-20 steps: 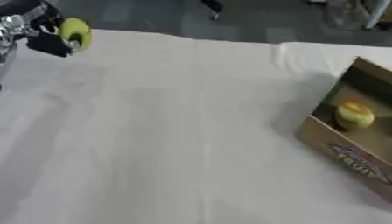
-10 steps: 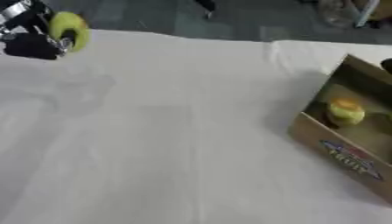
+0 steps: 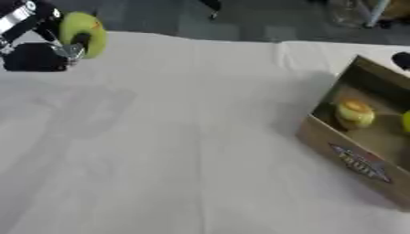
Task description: Pick up the objects with one hand, pass them to the other hand, and then place them into the box on the other side of the table.
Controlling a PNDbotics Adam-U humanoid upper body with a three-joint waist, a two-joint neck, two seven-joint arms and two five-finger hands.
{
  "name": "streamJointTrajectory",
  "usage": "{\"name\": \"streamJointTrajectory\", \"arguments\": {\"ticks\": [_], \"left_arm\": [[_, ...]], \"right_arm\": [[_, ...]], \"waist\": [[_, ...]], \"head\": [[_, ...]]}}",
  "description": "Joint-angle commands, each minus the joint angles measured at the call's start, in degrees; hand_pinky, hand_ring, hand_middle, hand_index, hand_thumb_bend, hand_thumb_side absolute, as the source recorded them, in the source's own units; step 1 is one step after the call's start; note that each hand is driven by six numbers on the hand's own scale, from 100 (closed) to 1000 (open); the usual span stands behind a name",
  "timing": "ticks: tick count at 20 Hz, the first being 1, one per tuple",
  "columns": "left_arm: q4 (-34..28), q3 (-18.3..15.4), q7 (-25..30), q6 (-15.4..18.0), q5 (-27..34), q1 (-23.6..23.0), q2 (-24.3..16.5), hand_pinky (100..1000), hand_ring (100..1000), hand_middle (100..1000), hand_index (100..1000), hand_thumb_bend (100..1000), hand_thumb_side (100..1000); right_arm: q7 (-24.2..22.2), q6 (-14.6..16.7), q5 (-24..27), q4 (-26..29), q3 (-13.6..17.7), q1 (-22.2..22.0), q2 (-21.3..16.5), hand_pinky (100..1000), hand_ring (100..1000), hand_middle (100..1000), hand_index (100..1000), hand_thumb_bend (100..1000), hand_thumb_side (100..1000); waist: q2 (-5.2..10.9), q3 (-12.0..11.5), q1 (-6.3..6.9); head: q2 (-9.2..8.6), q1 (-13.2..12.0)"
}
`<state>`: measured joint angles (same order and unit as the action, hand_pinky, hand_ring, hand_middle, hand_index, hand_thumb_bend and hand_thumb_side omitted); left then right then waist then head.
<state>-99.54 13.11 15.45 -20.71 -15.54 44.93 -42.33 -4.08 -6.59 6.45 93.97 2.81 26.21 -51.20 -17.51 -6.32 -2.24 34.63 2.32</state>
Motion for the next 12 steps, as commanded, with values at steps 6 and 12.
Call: {"name": "streamJointTrajectory", "arguments": {"ticks": [6, 12], "left_arm": [[-8.0, 1.92, -0.71, 0.63, 2.16, -0.23, -2.47, 691, 612, 571, 522, 100, 355], [-11.37, 3.43, -0.29, 1.83, 0.71, 0.32, -1.85, 691, 613, 572, 523, 100, 333]], "right_arm": [[-0.52, -0.29, 0.77, 1.6, 0.14, 1.99, -1.38, 887, 820, 792, 865, 464, 275], [-2.24, -0.54, 1.38, 2.95, -1.72, 4.92, -0.59, 889, 823, 796, 869, 452, 278]], "waist": [[2.86, -0.01, 0.26], [3.01, 0.02, 0.32]], "head": [[-0.04, 0.76], [0.16, 1.95]]}}
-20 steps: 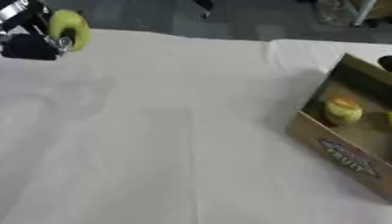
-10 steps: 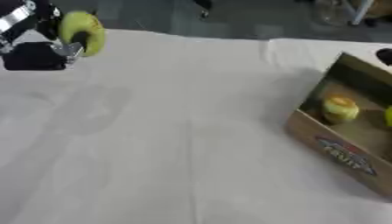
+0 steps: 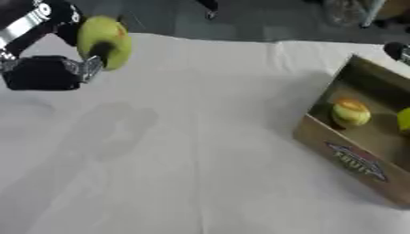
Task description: Pick up the objects with one hand, pass them to the other hand, and then place them into the box on the other side of the table.
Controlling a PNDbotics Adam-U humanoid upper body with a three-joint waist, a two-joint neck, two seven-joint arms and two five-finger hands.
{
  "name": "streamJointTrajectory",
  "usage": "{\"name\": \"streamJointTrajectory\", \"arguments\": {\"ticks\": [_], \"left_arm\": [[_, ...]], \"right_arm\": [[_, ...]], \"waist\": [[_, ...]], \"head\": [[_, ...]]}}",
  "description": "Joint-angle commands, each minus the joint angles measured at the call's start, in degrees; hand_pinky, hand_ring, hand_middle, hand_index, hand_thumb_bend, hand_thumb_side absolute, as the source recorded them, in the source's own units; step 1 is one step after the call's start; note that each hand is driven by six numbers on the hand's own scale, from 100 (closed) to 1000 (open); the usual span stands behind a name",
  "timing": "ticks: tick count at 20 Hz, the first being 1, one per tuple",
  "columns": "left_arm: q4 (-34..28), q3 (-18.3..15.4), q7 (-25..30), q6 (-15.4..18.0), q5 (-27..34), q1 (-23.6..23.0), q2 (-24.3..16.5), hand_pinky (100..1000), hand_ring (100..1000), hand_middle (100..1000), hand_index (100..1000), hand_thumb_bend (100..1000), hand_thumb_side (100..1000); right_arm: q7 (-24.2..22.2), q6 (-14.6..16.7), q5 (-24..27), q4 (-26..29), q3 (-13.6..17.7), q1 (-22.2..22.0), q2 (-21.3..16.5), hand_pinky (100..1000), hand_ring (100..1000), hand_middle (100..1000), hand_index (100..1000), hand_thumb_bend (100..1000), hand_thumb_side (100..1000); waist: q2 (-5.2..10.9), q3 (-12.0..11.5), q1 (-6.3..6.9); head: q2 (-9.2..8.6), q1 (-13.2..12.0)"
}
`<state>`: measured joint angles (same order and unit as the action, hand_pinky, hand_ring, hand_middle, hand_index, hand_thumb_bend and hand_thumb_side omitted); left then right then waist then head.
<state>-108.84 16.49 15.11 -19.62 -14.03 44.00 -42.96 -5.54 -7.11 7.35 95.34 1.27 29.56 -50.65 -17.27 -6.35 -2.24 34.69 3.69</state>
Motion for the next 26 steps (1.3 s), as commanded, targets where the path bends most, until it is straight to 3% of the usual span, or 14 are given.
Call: {"name": "streamJointTrajectory", "arguments": {"ticks": [1, 11, 19, 26], "left_arm": [[-2.58, 0.29, 0.1, 1.14, -1.22, 1.42, -1.1, 691, 614, 573, 523, 100, 327], [-3.42, 3.23, 1.29, 4.4, -6.02, 2.05, 1.66, 682, 610, 571, 526, 100, 313], [-3.22, 4.24, -0.89, 6.63, -8.0, 2.27, 2.82, 685, 616, 578, 529, 100, 297], [-2.91, 4.71, -2.77, 8.02, -9.31, 2.29, 3.9, 686, 618, 579, 528, 100, 288]], "right_arm": [[-1.28, -0.1, 0.66, 1.97, -0.69, 2.36, -0.93, 889, 824, 797, 869, 451, 278], [-6.6, -2.38, 0.89, 3.58, -6.2, 11.01, 3.81, 894, 834, 810, 879, 439, 296], [-9.64, -3.99, -0.59, 3.16, -9.89, 16.42, 9.83, 907, 857, 822, 879, 434, 297], [-12.2, -4.83, -2.56, 2.74, -12.31, 19.91, 12.96, 908, 856, 821, 877, 433, 307]], "waist": [[2.81, 0.03, 0.34], [3.12, -0.1, 0.09], [3.24, -0.28, 0.08], [3.41, -0.37, -0.27]], "head": [[0.18, 0.81], [1.01, 2.68], [1.5, 3.65], [1.63, 3.89]]}}
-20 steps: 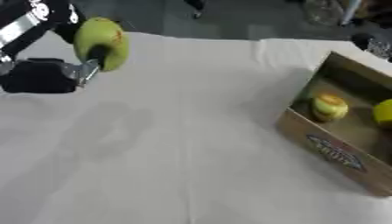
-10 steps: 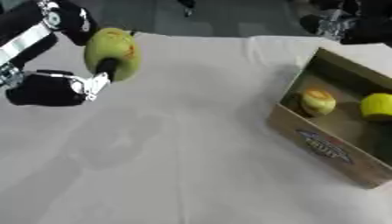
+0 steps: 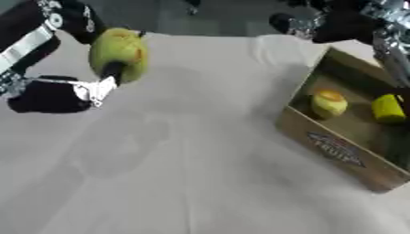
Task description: Pick up the objects with one hand, pass them to the other hand, and then place them into the box on the other side of the table.
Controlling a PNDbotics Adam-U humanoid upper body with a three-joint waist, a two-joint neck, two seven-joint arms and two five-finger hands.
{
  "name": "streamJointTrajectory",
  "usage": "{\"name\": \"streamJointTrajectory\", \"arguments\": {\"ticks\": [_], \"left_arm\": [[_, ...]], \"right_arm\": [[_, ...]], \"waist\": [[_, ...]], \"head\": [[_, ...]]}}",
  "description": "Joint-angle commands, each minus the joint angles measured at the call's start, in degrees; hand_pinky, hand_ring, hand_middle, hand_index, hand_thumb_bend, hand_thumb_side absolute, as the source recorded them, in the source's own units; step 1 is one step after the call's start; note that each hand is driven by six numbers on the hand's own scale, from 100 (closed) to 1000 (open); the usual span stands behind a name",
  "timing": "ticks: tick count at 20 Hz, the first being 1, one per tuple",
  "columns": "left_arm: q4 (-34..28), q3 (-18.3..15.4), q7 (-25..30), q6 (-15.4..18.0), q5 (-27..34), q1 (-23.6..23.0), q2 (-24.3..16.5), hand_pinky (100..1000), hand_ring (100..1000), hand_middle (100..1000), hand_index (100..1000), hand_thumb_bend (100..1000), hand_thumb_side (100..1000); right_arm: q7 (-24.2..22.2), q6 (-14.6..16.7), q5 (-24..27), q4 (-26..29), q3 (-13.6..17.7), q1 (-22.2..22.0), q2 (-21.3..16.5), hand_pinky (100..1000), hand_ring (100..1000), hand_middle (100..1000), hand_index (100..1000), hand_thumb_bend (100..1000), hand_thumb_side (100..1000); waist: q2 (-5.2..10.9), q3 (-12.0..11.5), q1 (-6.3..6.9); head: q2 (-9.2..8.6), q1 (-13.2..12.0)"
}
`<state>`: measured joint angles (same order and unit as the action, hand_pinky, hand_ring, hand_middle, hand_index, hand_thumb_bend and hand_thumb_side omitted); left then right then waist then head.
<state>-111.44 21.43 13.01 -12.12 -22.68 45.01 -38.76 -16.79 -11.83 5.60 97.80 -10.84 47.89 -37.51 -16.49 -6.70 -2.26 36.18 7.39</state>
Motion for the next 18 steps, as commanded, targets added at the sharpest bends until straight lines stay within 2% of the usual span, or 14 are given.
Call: {"name": "streamJointTrajectory", "arguments": {"ticks": [1, 10, 18], "left_arm": [[-0.26, -0.13, -0.76, 0.75, -0.97, 1.3, -0.2, 686, 619, 579, 528, 100, 285], [-0.54, 0.08, -2.41, 3.95, -4.97, 1.62, -0.02, 690, 628, 587, 526, 100, 251], [0.87, 0.43, -3.24, 5.21, -5.99, 1.55, 0.54, 690, 626, 586, 526, 100, 252]], "right_arm": [[-1.4, -0.22, -0.95, 0.18, -0.52, 1.95, 0.16, 907, 855, 820, 876, 433, 308], [-3.77, -1.17, 0.82, -0.25, -2.46, 4.68, 2.6, 894, 841, 807, 869, 440, 297], [-5.32, -3.0, 6.56, 1.01, -4.06, 6.32, 3.94, 846, 797, 797, 864, 423, 303]], "waist": [[2.66, -0.02, -0.3], [2.79, -0.02, -0.35], [2.84, 0.13, -0.26]], "head": [[0.2, 0.2], [0.26, 0.26], [0.37, 0.2]]}}
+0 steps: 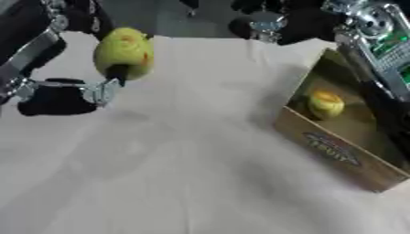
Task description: Pick up the objects with one hand, pass them to the other hand, and then place them into the box on the other side of the table.
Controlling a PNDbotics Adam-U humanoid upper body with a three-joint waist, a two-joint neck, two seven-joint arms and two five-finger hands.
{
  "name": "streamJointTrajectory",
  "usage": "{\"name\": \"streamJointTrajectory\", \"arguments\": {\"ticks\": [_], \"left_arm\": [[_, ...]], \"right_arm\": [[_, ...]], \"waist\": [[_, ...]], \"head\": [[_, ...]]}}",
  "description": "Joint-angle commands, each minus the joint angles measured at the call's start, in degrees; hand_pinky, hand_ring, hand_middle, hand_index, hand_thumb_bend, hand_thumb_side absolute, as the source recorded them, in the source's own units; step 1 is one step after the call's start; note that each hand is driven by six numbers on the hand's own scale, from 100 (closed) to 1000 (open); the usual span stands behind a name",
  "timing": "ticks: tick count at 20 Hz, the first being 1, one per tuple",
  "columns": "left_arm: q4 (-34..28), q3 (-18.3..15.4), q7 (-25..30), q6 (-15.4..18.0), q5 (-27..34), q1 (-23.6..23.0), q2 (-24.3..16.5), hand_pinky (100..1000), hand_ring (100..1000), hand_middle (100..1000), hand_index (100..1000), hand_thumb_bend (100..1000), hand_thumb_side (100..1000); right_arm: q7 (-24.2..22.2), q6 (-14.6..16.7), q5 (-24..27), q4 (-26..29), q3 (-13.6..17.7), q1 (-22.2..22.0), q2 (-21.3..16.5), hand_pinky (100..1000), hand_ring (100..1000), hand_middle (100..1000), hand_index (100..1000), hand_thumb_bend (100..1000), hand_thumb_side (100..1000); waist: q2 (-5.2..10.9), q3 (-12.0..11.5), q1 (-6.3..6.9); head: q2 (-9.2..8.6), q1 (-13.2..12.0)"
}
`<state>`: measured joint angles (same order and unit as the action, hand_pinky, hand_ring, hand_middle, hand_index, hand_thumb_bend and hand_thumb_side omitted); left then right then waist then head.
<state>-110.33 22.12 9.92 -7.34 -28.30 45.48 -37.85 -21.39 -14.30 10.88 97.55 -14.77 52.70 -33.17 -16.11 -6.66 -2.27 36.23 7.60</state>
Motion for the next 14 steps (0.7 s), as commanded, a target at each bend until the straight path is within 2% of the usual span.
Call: {"name": "streamJointTrajectory", "arguments": {"ticks": [1, 14], "left_arm": [[-0.15, -0.23, -0.1, 0.5, -0.35, 1.16, -0.31, 690, 626, 586, 526, 100, 252], [-0.56, 0.54, 1.16, 0.35, 0.37, 2.36, 0.29, 690, 626, 586, 526, 100, 249]], "right_arm": [[-1.18, -0.72, 1.41, 1.26, -0.46, 1.8, -0.16, 841, 792, 796, 863, 422, 304], [-6.62, -1.14, 0.05, -1.02, -4.17, 5.14, 4.18, 840, 790, 792, 857, 420, 295]], "waist": [[2.48, 0.1, -0.22], [2.63, -0.04, -0.19]], "head": [[0.33, -0.04], [0.72, -0.41]]}}
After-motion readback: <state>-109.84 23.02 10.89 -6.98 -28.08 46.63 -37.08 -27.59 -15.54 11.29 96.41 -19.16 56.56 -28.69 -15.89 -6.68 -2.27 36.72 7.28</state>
